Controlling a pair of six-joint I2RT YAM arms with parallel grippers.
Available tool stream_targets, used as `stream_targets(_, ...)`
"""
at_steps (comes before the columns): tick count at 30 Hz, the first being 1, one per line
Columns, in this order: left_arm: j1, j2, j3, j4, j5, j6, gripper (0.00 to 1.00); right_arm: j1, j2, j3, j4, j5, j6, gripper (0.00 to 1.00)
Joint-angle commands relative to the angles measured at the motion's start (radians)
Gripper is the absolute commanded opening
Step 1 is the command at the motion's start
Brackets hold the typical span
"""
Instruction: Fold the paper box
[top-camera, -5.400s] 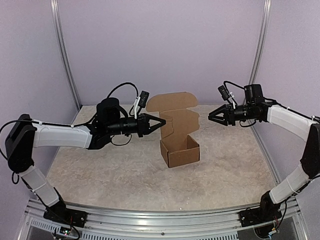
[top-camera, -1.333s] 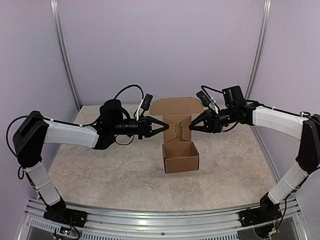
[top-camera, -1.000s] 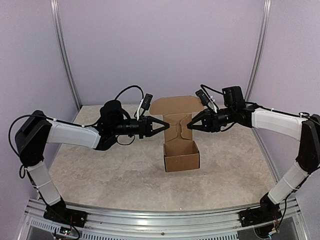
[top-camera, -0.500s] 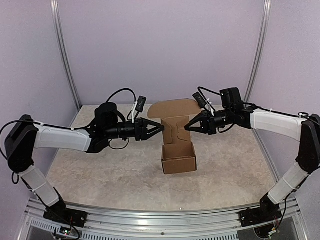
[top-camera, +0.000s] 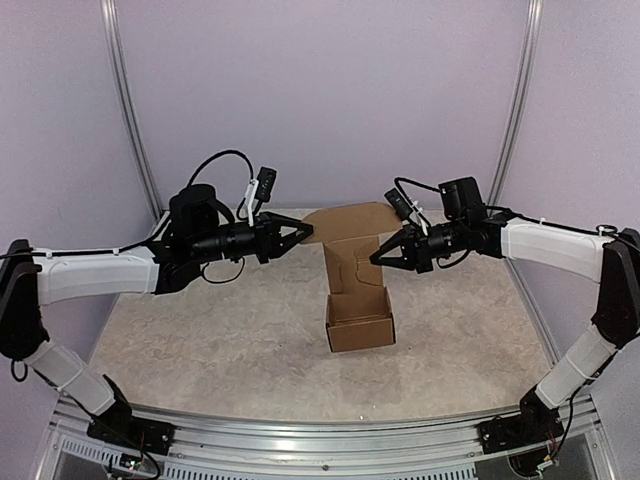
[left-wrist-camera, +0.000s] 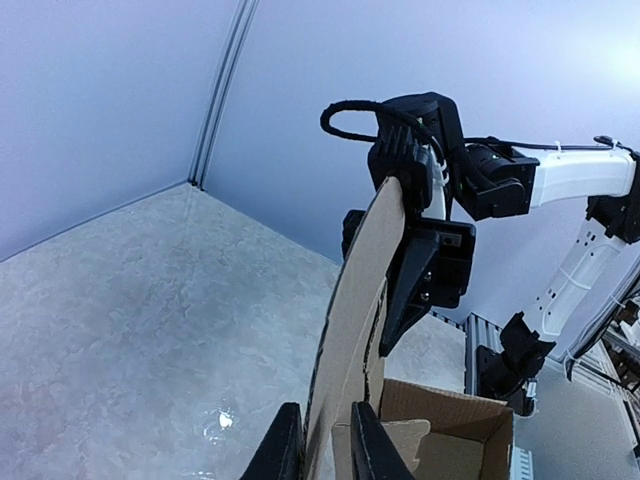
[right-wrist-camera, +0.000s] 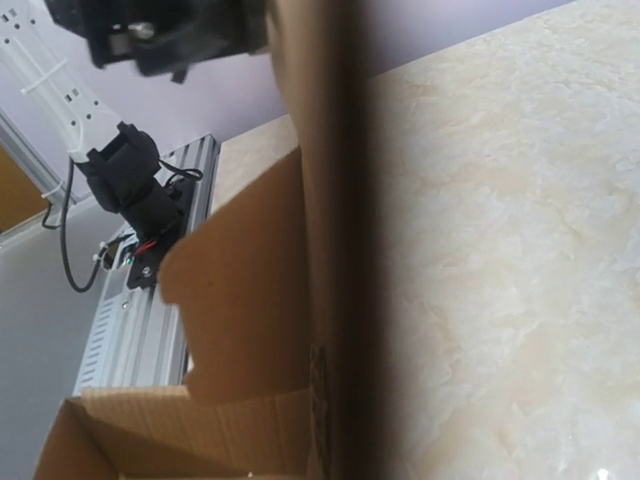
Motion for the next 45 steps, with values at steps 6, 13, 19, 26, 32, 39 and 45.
stream_targets(6,0.010,0.037,0.040,-0.067,0.011,0.030,0.00,0.007,-0.028,0.029,-0.149,0.011,-0.101,0.26)
stream_targets(13,0.011,-0.008,0.072,-0.219,0.033,0.147,0.00,-0.039,-0.047,0.361,-0.620,0.268,-0.503,0.56)
stream_targets(19,-0.001,0.010,0.091,-0.265,0.082,0.201,0.00,0.013,-0.015,0.493,-0.659,0.424,-0.566,0.67)
stream_targets(26,-0.031,0.037,0.134,-0.323,0.085,0.252,0.00,0.131,0.125,0.648,-0.749,0.504,-0.614,0.68)
stream_targets(32,-0.039,0.031,0.124,-0.321,0.057,0.265,0.00,0.200,0.181,0.680,-0.798,0.557,-0.633,0.60)
stream_targets(39,-0.067,0.059,0.147,-0.320,-0.069,0.278,0.00,0.206,0.198,0.680,-0.738,0.572,-0.512,0.17)
stream_targets(45,-0.127,0.101,0.166,-0.232,-0.444,0.215,0.00,0.206,0.204,0.648,-0.626,0.653,-0.341,0.00)
